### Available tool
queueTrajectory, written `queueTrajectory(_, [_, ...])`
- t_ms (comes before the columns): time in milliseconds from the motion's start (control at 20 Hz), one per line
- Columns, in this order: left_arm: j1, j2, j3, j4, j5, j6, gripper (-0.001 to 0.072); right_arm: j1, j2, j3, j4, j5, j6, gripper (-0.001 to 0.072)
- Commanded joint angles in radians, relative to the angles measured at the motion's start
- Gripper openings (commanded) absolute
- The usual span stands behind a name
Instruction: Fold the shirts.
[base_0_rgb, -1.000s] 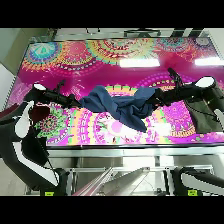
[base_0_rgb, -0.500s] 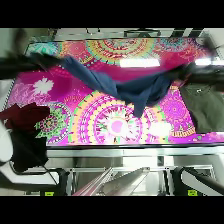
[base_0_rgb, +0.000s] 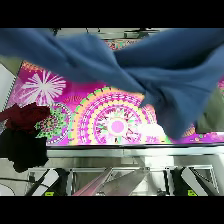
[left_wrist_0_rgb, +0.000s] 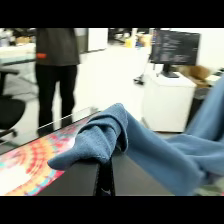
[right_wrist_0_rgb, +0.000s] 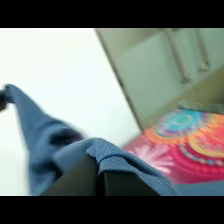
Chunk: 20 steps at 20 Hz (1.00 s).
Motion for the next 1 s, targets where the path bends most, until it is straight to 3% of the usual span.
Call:
queueTrajectory(0, [0.025, 0.095, -0.230, 0.111, -0.006, 0.044, 0.0022, 0.057, 0.012, -0.003, -0.345, -0.038, 0.070, 0.0015])
queueTrajectory(250, [-0.307, 0.027, -0.620, 0.444, 0.024, 0.107, 0.0021, 0.323, -0.074, -0.257, -0.611, -0.149, 0.080, 0.0016])
queueTrajectory(450, [-0.526, -0.178, -0.803, 0.722, 0.193, 0.121, 0.0021, 0.484, -0.238, -0.529, -0.752, -0.381, 0.069, 0.0017])
queueTrajectory(650, [-0.596, -0.473, -0.834, 0.850, 0.325, 0.121, 0.0021, 0.526, -0.517, -0.602, -0.747, -0.559, 0.011, 0.0017])
queueTrajectory(800, [-0.564, -0.671, -0.738, 0.862, 0.219, 0.106, 0.0023, 0.510, -0.669, -0.554, -0.729, -0.613, -0.011, 0.0017])
queueTrajectory(850, [-0.540, -0.725, -0.686, 0.862, 0.143, 0.071, 0.0200, 0.497, -0.692, -0.529, -0.720, -0.601, -0.011, 0.0018])
queueTrajectory(900, [-0.514, -0.766, -0.634, 0.861, 0.075, 0.021, 0.0312, 0.483, -0.696, -0.507, -0.716, -0.580, -0.011, 0.0027])
queueTrajectory(950, [-0.483, -0.798, -0.578, 0.857, 0.007, -0.020, 0.0312, 0.466, -0.695, -0.478, -0.713, -0.553, -0.011, 0.0095])
